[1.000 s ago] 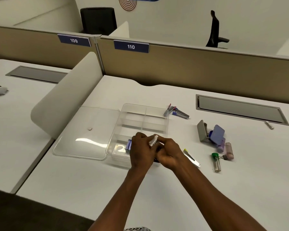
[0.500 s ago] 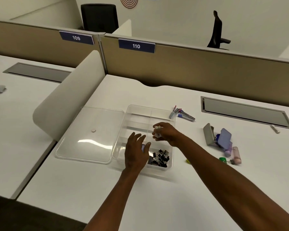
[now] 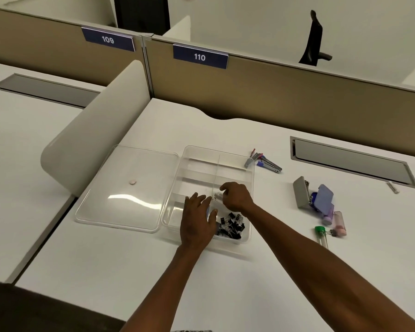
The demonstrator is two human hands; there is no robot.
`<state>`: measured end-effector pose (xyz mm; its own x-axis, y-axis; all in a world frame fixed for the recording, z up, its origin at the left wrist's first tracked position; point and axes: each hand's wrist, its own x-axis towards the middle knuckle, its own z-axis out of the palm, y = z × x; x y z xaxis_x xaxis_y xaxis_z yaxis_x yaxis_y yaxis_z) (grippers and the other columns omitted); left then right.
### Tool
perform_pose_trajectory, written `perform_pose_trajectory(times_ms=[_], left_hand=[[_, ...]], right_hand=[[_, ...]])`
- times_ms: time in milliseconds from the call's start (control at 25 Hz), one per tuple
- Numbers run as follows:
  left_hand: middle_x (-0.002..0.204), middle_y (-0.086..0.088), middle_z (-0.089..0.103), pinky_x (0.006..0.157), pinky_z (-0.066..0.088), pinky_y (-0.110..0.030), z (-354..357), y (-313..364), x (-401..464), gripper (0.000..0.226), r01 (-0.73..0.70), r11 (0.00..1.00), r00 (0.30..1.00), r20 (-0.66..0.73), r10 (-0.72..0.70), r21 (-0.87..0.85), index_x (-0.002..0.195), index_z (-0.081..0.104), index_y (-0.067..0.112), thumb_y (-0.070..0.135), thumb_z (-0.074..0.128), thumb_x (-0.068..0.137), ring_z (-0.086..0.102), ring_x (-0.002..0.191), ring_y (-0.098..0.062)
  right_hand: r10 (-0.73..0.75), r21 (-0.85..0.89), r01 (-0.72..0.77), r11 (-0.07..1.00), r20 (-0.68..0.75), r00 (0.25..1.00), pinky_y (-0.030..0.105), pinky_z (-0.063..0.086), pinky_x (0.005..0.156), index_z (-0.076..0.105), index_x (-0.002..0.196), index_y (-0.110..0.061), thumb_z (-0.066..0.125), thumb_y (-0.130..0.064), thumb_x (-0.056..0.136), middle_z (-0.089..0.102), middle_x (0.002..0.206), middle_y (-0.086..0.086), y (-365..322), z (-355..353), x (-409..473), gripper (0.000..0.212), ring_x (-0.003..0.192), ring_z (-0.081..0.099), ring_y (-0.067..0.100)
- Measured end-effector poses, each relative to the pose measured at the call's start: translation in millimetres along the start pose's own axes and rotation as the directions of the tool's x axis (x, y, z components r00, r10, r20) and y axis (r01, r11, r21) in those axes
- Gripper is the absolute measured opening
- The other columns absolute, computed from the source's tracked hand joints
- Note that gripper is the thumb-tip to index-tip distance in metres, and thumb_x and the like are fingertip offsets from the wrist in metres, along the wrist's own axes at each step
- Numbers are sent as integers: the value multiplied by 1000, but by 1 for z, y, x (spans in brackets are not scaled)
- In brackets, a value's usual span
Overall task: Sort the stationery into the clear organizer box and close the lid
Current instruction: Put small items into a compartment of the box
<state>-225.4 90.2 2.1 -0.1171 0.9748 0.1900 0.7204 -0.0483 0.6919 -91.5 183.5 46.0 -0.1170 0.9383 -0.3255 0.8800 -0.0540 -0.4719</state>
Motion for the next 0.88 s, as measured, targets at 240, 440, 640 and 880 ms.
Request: perform_pose_trajectory(times_ms=[240,440,640,880], left_hand=[[133,-6,61,121,24,-43,1,-2,1,39,6,1000,1000,-4,-6,1,127,64,13,27,65,90,44,136,-25],[132,-6,62,119,27,-43,3,-2,0,39,17,1000,1000,-11,-17,5,126,64,13,28,66,90,45,136,-25],[132,-7,62,119,26,-43,1,-2,0,39,13,1000,1000,-5,-13,-1,126,64,13,28,66,90,45,136,-26],[131,-7,62,119,28,-45,0,-1,0,40,7,1000,1000,0,-7,-3,125,64,11,28,68,89,44,136,-26]], right_hand=[[-12,9,13,1000,-101,995,29,49,86,71,112,-14,60,-11,88,70,119,7,8,4,-7,27,107,64,25],[-23,24,27,999,-162,986,27,47,79,72,105,-15,59,-8,86,73,107,7,10,4,-11,24,99,66,23],[-58,128,97,987,-277,959,26,49,79,75,101,-14,59,-3,89,75,103,4,11,-1,-13,23,94,67,19],[-19,307,154,939,-401,916,23,53,85,76,98,-13,58,-1,88,77,98,2,24,-11,-31,23,90,70,14]])
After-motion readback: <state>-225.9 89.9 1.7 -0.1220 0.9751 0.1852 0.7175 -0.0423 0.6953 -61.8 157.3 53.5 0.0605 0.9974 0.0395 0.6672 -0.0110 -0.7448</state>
